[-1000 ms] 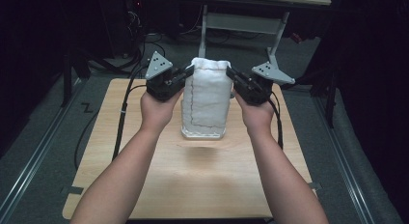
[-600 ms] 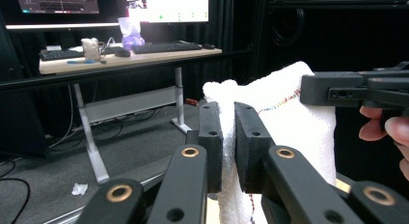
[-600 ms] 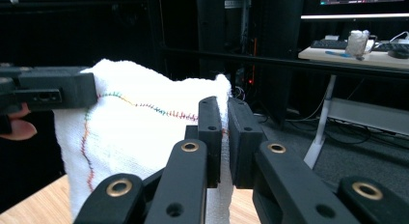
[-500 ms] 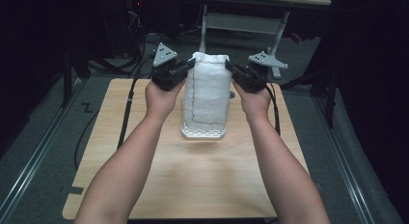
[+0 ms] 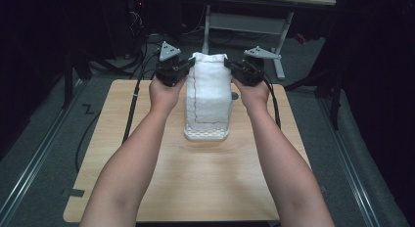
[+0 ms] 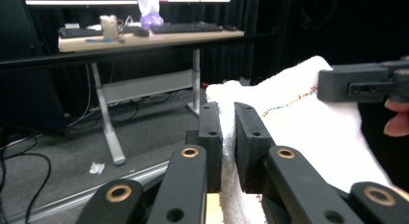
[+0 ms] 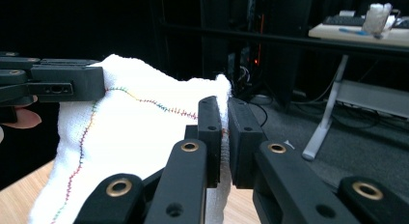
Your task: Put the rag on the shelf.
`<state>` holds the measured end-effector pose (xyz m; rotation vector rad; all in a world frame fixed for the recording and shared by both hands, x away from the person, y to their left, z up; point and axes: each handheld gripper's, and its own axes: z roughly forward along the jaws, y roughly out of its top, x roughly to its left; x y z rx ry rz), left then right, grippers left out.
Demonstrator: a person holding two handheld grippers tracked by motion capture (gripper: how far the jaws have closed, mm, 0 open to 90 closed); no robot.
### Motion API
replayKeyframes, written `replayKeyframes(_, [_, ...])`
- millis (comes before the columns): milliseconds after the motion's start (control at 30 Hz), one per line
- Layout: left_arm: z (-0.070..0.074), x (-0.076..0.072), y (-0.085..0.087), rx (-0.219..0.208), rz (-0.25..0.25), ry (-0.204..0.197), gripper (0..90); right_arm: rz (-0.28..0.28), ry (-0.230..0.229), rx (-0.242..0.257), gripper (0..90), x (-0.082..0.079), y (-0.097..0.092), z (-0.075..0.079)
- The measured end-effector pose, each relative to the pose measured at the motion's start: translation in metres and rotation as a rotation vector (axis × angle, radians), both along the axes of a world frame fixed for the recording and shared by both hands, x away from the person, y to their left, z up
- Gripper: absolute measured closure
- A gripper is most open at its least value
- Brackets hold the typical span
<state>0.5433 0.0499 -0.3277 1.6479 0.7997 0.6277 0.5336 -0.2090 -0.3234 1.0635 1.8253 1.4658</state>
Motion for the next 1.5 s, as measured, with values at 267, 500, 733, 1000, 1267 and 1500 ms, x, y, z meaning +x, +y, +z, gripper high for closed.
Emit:
replayKeyframes(267, [-0.025, 0.018, -0.004, 0.06, 0.0, 0.097, 82.1, -0.01, 0.072, -0.038, 85.1, 0.017, 0.001, -0.023])
replayKeyframes(500, [-0.04, 0.021, -0.006, 0.112, -0.005, 0.141, 81.8, -0.005, 0.125, -0.076, 84.6, 0.027, 0.002, -0.04])
replayKeyframes(733, [-0.056, 0.02, -0.002, 0.11, 0.001, 0.189, 73.6, -0.013, 0.17, -0.089, 71.4, 0.028, 0.004, -0.048])
replayKeyframes(1000, [-0.045, 0.016, 0.011, 0.053, 0.032, 0.186, 63.7, -0.036, 0.144, -0.076, 68.8, 0.022, -0.003, -0.039])
replayKeyframes(1267, [-0.043, 0.012, 0.018, 0.05, 0.051, 0.178, 61.8, -0.042, 0.151, -0.08, 65.8, 0.017, -0.009, -0.039])
replayKeyframes(1500, [-0.042, 0.004, 0.025, 0.068, 0.066, 0.157, 57.5, -0.055, 0.123, -0.091, 59.7, 0.008, -0.015, -0.04])
